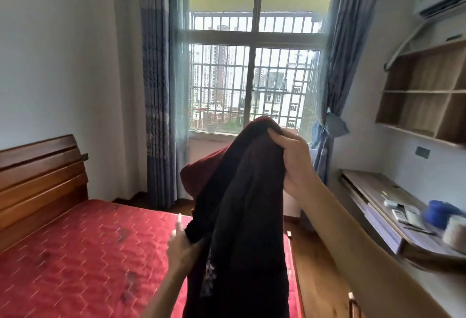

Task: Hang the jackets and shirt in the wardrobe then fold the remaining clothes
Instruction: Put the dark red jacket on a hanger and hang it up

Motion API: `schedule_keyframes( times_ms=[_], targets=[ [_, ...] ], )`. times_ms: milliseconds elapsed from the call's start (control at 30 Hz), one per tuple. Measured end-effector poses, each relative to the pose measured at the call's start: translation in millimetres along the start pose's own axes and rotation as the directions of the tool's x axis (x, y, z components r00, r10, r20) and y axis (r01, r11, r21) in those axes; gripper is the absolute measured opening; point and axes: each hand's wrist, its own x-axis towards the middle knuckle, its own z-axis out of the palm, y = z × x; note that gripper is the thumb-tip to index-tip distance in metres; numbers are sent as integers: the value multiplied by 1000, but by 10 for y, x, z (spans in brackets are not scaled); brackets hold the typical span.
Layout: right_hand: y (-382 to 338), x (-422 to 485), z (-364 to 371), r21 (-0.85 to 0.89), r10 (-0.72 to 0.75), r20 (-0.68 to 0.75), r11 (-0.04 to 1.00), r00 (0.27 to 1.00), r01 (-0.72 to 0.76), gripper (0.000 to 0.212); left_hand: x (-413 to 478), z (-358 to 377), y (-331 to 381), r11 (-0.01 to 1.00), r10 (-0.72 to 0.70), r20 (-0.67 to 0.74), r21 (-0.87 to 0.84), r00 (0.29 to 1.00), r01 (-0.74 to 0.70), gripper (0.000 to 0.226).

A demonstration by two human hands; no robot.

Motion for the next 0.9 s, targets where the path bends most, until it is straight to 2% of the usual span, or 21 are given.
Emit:
schedule_keyframes(
  times_ms=[100,167,267,367,433,500,567,600,633,667,700,733,800,867,900],
  targets=[
    [-124,49,-147,-57,-57,-73,997,996,53,14,173,-91,174,973,204,-39,116,978,-199,51],
    [-199,89,-282,-68,-62,-150,996,987,52,11,302,-196,265,948,253,-28,207,967,-242,31],
    [-286,196,-565,-95,-56,-276,995,959,30,10,450,-398,379,932,285,-90,257,954,-254,36],
    [-401,296,-856,-103,-55,-340,994,939,21,22,520,-677,482,953,249,-208,228,946,-201,52],
    [-428,370,-1010,-79,-61,-365,996,929,34,25,546,-843,525,963,202,-199,218,959,-157,57],
    [-423,411,-1119,-132,-83,-413,991,907,31,5,553,-986,598,960,210,-139,219,968,-177,62],
    [-376,444,-1180,-276,-125,-434,961,892,0,24,570,-1103,688,958,226,-87,201,970,-205,61],
    [-328,454,-1225,-366,-155,-417,930,896,-10,27,574,-1161,742,956,235,-78,197,969,-216,57],
    [-279,431,-1251,-476,-188,-386,879,903,-21,18,588,-1222,790,955,242,-81,196,967,-223,52],
    [-250,392,-1290,-620,-215,-339,784,916,-46,23,592,-1290,839,953,249,-90,199,964,-228,44],
    [-200,373,-1355,-745,-230,-267,666,936,-49,38,591,-1365,890,952,250,-100,208,963,-226,37],
    [-147,342,-1403,-827,-225,-161,562,961,-7,39,595,-1448,940,949,245,-112,231,963,-215,31],
    [-31,256,-1443,-907,-172,31,409,985,100,35,573,-1648,1047,935,230,-130,305,964,-182,23],
    [98,237,-1483,-928,-80,96,353,992,118,40,525,-1880,1124,905,237,-171,396,956,-153,23],
    [151,221,-1471,-927,-25,120,355,992,121,35,480,-1992,1145,891,242,-201,433,949,-136,25]
  ],
)
